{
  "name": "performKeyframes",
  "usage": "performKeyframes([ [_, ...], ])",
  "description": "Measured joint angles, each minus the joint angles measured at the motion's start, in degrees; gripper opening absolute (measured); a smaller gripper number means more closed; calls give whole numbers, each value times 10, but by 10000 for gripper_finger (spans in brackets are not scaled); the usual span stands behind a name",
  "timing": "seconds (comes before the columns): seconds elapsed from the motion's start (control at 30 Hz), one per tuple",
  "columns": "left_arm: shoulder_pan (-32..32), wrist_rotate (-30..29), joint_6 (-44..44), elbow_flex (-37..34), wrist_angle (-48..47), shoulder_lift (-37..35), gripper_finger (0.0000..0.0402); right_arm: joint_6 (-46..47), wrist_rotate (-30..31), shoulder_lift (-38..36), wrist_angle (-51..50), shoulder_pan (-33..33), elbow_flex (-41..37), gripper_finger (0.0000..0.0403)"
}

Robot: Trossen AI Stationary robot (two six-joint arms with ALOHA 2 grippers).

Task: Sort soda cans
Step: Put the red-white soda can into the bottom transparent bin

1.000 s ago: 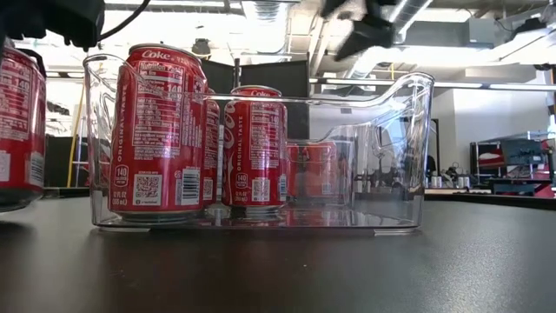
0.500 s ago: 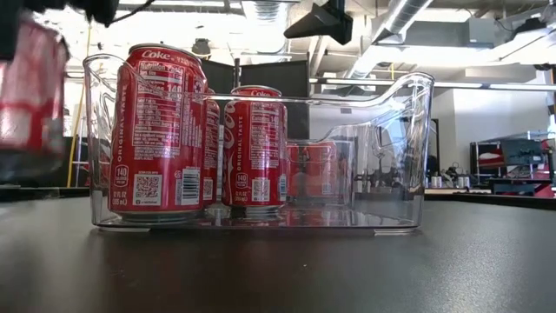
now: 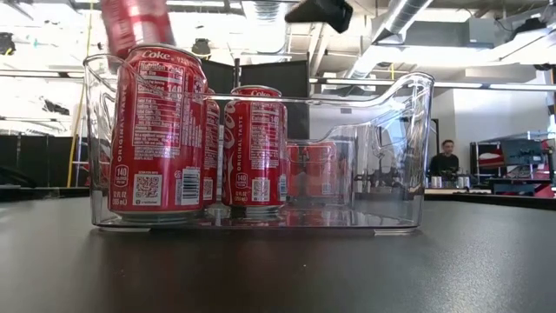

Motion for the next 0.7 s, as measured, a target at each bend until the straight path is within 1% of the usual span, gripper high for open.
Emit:
performKeyframes([
  [0.17,34,-3,129,121,-32,73,306,-54,-7,2,20,19,0,379],
  [0.27,54,-4,187,192,-39,110,306,-72,-7,9,53,24,0,379],
  [0.37,70,-5,234,247,-41,140,306,-76,-6,11,72,24,0,379],
  [0.5,84,-6,282,297,-41,172,306,-77,-6,12,88,21,0,379],
  [0.7,94,-3,326,339,-43,205,306,-75,3,18,95,17,0,379],
])
